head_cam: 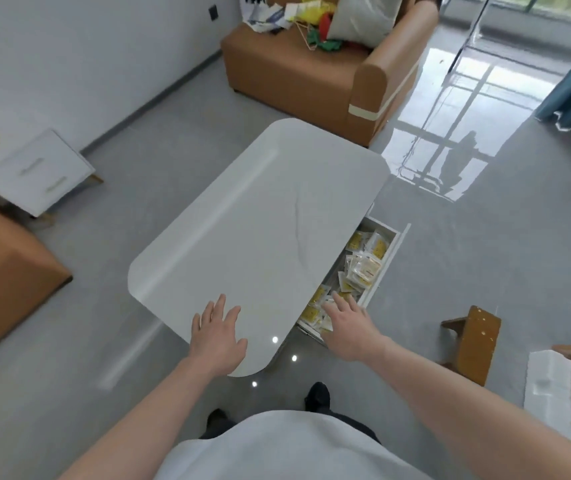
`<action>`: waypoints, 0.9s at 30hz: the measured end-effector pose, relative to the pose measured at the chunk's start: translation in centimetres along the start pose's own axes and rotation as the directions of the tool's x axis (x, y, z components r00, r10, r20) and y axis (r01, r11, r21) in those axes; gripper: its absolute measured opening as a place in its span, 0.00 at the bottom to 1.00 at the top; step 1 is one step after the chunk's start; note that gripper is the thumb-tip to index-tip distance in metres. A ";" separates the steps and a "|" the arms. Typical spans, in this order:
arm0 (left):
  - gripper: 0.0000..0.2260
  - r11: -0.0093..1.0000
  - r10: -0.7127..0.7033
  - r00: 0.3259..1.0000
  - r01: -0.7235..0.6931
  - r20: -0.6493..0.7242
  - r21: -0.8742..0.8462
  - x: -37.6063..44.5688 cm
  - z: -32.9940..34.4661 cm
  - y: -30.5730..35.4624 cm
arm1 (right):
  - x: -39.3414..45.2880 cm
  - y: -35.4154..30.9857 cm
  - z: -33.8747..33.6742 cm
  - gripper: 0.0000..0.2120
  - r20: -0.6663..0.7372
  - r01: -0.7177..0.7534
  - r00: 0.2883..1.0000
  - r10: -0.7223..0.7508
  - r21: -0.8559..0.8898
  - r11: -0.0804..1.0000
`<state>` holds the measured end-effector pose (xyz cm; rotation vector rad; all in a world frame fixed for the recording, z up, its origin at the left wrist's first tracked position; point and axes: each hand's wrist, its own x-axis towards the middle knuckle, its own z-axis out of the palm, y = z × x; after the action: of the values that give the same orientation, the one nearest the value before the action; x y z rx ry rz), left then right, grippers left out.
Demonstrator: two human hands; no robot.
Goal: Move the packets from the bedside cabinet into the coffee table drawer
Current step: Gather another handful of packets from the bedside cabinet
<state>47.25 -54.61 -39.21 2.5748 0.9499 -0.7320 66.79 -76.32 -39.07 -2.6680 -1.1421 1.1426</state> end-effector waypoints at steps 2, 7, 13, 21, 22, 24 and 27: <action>0.34 0.998 -0.044 0.999 0.042 -0.033 -0.040 -1.4 -0.1 -3.1 | 1.0 -3.5 0.1 0.34 0.016 0.054 0.998 -0.053 -0.088 0.995; 0.34 0.982 -0.165 0.982 0.155 -0.087 -0.111 -5.8 0.4 -13.4 | 3.9 -14.9 1.5 0.34 0.054 0.215 0.977 -0.208 -0.254 0.943; 0.35 0.958 -0.281 0.956 0.273 -0.089 -0.087 -9.8 0.8 -26.5 | 6.0 -28.9 4.7 0.34 0.078 0.298 0.953 -0.292 -0.399 0.867; 0.36 0.948 -0.317 0.944 0.311 -0.096 -0.073 -10.7 -0.3 -36.6 | 7.9 -40.5 6.0 0.36 0.080 0.341 0.932 -0.353 -0.518 0.785; 0.36 0.948 -0.315 0.944 0.309 -0.096 -0.077 -10.3 -0.8 -37.4 | 8.5 -41.6 5.7 0.36 0.081 0.345 0.931 -0.357 -0.524 0.779; 0.36 0.948 -0.312 0.945 0.305 -0.094 -0.087 -9.4 -1.7 -38.8 | 9.9 -43.4 5.1 0.36 0.090 0.351 0.928 -0.362 -0.538 0.766; 0.36 0.946 -0.317 0.944 0.309 -0.093 -0.095 -7.4 -3.2 -41.2 | 13.0 -46.2 4.4 0.36 0.110 0.366 0.923 -0.369 -0.550 0.751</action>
<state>16.02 -26.70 -36.62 2.4414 1.4169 -0.6228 41.50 -35.38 -37.08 -2.5843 -2.1796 0.8138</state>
